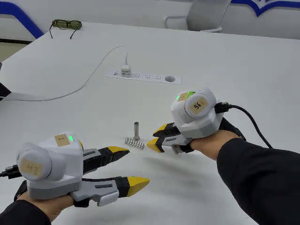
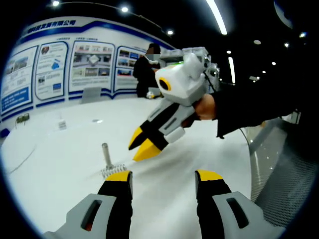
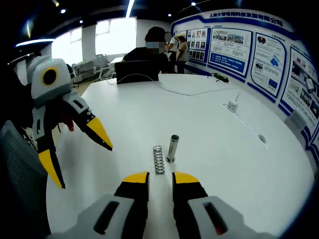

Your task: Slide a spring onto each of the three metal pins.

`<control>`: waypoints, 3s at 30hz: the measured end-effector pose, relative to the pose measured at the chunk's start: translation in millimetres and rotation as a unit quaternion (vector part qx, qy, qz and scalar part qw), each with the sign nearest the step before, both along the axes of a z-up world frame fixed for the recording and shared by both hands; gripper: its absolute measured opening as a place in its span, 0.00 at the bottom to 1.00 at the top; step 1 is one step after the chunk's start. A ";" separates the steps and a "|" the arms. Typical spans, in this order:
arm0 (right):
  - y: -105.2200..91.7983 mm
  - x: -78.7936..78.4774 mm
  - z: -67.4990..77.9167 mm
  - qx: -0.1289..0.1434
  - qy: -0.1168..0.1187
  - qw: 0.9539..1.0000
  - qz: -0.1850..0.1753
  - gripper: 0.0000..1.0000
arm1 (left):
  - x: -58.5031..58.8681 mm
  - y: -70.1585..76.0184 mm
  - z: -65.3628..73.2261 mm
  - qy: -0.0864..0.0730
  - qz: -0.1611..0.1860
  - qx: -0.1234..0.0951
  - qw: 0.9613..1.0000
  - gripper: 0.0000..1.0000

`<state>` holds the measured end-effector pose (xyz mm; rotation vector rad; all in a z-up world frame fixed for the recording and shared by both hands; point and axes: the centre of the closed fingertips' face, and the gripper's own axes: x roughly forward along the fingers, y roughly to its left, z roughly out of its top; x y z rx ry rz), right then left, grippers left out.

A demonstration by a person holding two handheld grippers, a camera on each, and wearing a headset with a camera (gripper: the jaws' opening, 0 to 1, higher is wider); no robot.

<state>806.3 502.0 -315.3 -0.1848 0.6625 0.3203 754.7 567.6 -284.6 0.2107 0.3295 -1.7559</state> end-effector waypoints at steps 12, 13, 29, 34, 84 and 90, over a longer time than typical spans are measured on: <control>6.2 17.3 -17.6 0.012 0.007 1.000 -0.005 0.19 | 9.8 5.1 -2.2 0.000 0.010 0.005 1.000 0.51; 6.5 17.7 -19.2 0.013 0.009 1.000 -0.005 0.19 | 10.6 5.5 -2.3 0.000 0.011 0.005 1.000 0.51; 7.8 23.9 -34.3 0.023 0.022 0.999 -0.011 0.16 | 15.3 10.1 -4.5 -0.002 0.017 0.014 1.000 0.50; 10.2 25.4 -31.9 0.033 0.018 0.999 -0.011 0.12 | 17.4 11.5 -4.2 -0.003 0.022 0.016 1.000 0.50; 40.7 -83.4 39.2 -0.014 0.073 0.992 0.104 0.12 | -16.8 -16.3 10.8 -0.042 -0.084 -0.003 0.996 0.40; 39.5 -93.4 40.3 -0.009 0.092 0.991 0.100 0.12 | -28.6 -22.4 9.1 -0.046 -0.122 -0.004 0.991 0.33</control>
